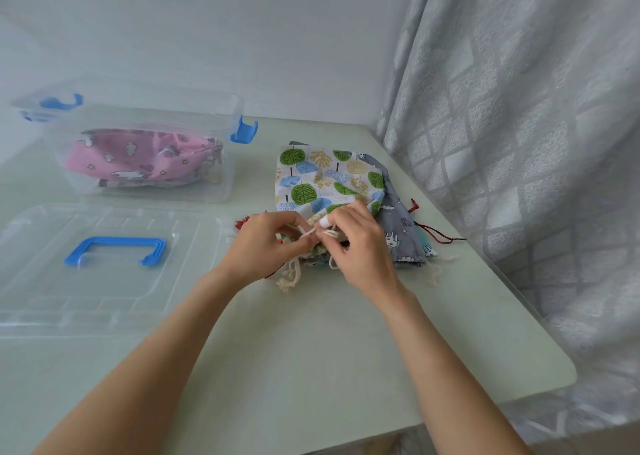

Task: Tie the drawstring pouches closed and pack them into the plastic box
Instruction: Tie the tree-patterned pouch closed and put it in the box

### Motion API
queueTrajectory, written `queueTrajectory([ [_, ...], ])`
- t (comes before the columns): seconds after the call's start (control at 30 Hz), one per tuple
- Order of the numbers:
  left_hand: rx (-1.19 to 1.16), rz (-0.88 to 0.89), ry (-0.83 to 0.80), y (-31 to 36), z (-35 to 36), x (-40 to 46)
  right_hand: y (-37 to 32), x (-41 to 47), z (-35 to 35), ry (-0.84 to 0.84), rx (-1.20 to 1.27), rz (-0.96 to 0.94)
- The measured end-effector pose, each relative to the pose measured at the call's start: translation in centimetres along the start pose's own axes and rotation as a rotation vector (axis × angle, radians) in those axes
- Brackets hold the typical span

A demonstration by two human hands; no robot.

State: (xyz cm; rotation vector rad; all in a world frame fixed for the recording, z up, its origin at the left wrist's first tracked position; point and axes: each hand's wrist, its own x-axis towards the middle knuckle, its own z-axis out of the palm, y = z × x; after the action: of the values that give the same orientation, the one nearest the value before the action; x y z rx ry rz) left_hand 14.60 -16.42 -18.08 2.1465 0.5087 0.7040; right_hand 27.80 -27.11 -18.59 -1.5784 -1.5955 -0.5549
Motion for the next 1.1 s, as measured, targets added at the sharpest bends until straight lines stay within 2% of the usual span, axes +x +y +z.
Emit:
queueTrajectory([
  [0.1, 0.184, -0.015, 0.131, 0.2, 0.3, 0.0, -0.2, -0.2, -0.3, 0.006, 0.194, 0.105],
  [0.2, 0.308, 0.016, 0.161, 0.4, 0.4, 0.1, -0.3, -0.1, -0.4, 0.03, 0.19, 0.096],
  [0.27, 0.243, 0.073, 0.072, 0.4, 0.1, 0.0, -0.4, -0.1, -0.5, 0.068, 0.16, 0.092],
  [0.33, 0.079, 0.09, -0.018, 0.5, -0.3, -0.3, -0.5, -0.1, -0.5, 0.099, 0.13, 0.088],
  [0.43, -0.217, 0.006, -0.018, 0.9, -0.5, -0.4, -0.5, -0.3, -0.3, 0.129, 0.108, 0.073],
  [0.53, -0.278, -0.014, -0.078, 0.8, -0.6, -0.1, -0.2, -0.5, -0.2, 0.124, 0.084, -0.001],
  [0.67, -0.218, 0.055, -0.174, 0.5, -0.7, -0.1, 0.0, -0.7, -0.1, 0.13, 0.095, -0.023],
  [0.8, -0.017, 0.071, -0.089, 0.7, -0.9, 0.1, 0.2, -0.8, -0.2, 0.081, 0.123, -0.021],
  [0.97, 0.301, 0.242, -0.007, 0.8, -1.3, -0.2, 0.4, -0.9, -0.2, 0.061, 0.113, -0.004],
  [1.1, 0.199, 0.285, 0.03, 1.2, -1.6, -0.4, 0.3, -0.9, -0.2, 0.068, 0.138, 0.018],
])
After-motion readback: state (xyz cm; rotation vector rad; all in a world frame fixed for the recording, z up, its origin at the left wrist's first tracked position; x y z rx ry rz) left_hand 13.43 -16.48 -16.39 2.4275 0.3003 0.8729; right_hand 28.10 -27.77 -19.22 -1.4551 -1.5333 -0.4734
